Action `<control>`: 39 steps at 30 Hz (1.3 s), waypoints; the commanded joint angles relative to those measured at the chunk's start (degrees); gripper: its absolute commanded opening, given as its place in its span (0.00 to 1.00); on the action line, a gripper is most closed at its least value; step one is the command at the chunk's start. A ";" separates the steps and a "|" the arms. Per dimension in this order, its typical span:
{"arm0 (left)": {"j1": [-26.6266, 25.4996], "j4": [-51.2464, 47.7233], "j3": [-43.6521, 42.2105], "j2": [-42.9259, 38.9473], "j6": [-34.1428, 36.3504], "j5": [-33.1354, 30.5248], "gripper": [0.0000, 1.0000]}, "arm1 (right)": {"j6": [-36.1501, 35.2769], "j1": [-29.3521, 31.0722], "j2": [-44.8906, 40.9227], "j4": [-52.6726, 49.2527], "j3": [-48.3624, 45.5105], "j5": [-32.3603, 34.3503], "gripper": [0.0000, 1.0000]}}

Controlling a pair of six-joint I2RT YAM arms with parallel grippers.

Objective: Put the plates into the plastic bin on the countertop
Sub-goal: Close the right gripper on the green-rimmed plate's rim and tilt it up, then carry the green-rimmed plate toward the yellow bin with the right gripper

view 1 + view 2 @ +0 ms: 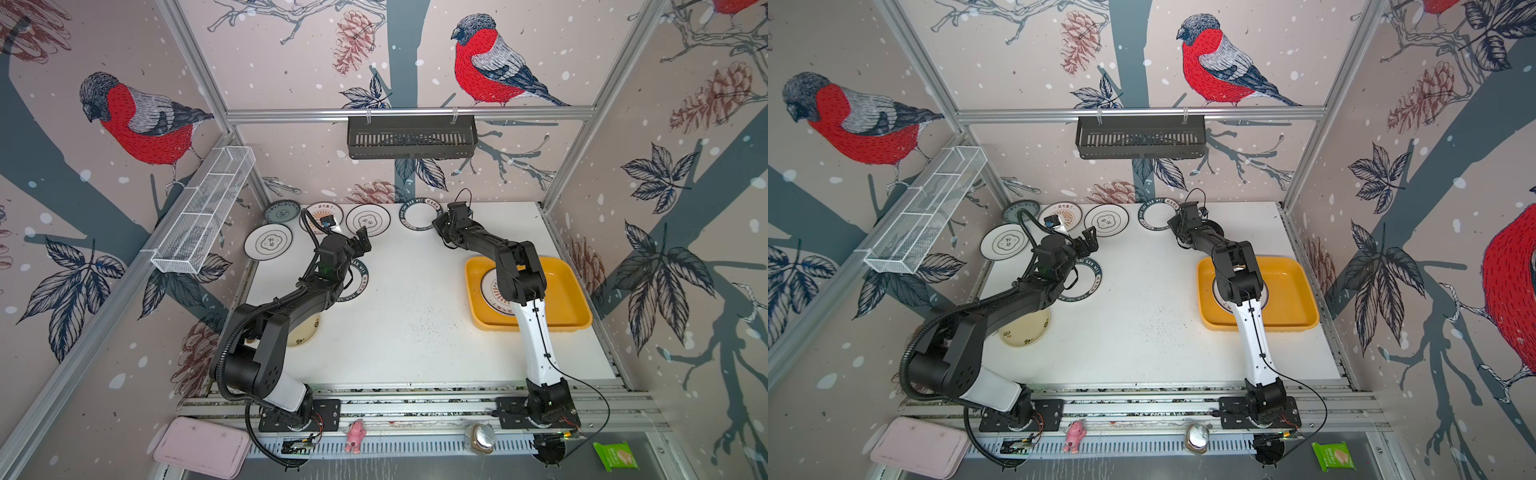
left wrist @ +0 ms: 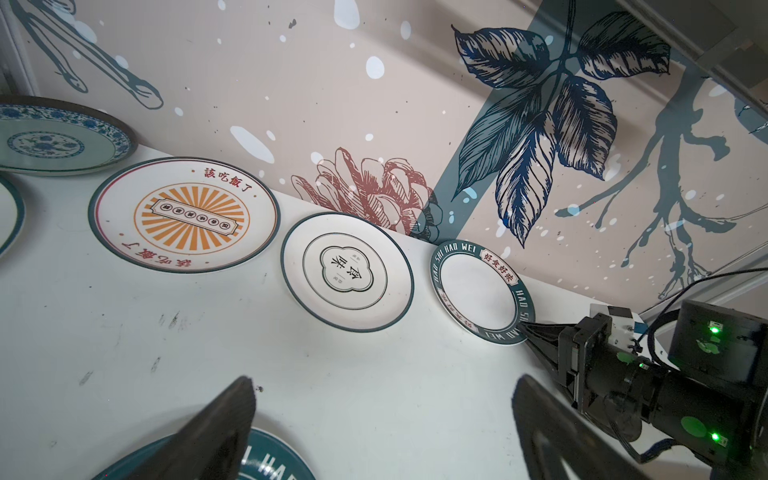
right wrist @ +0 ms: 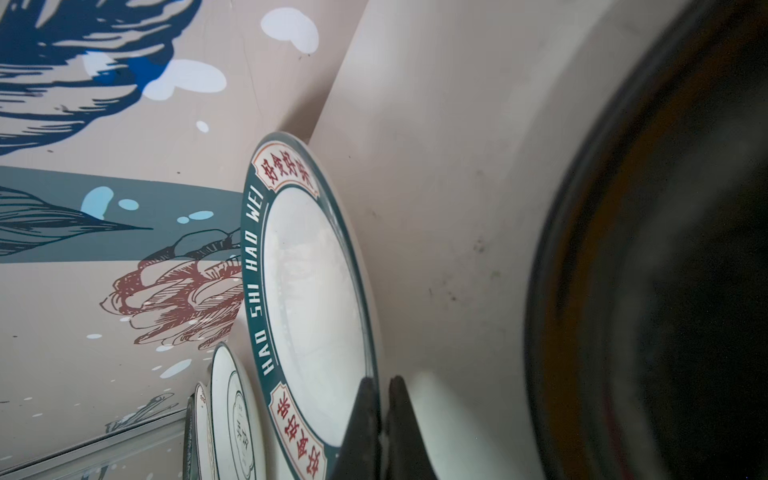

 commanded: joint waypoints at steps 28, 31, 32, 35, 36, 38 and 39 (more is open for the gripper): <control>-1.68 -9.27 -1.53 -15.23 0.90 13.90 0.96 | -10.91 3.23 -23.04 -3.23 -16.54 -0.01 0.02; -2.92 -10.76 -2.13 -16.99 0.16 15.33 0.97 | -11.64 3.77 -27.20 -2.01 -20.89 -1.10 0.02; -3.46 -11.78 -2.14 -17.38 0.15 16.15 0.96 | -12.05 3.81 -27.97 -2.02 -21.56 -2.28 0.02; -5.94 -15.72 -1.47 -18.21 0.50 17.25 0.96 | -13.23 4.80 -31.31 -2.03 -24.93 -2.82 0.02; -6.68 -16.67 -1.32 -18.57 0.21 17.82 0.96 | -13.45 5.15 -32.47 -1.80 -26.17 -2.55 0.02; -6.97 -20.94 0.78 -19.03 -1.68 20.08 0.96 | -13.62 5.71 -34.18 -1.50 -27.92 -2.79 0.02; -6.99 -24.37 3.21 -19.12 -1.62 21.90 0.96 | -13.93 6.01 -35.01 -1.44 -28.60 -3.07 0.02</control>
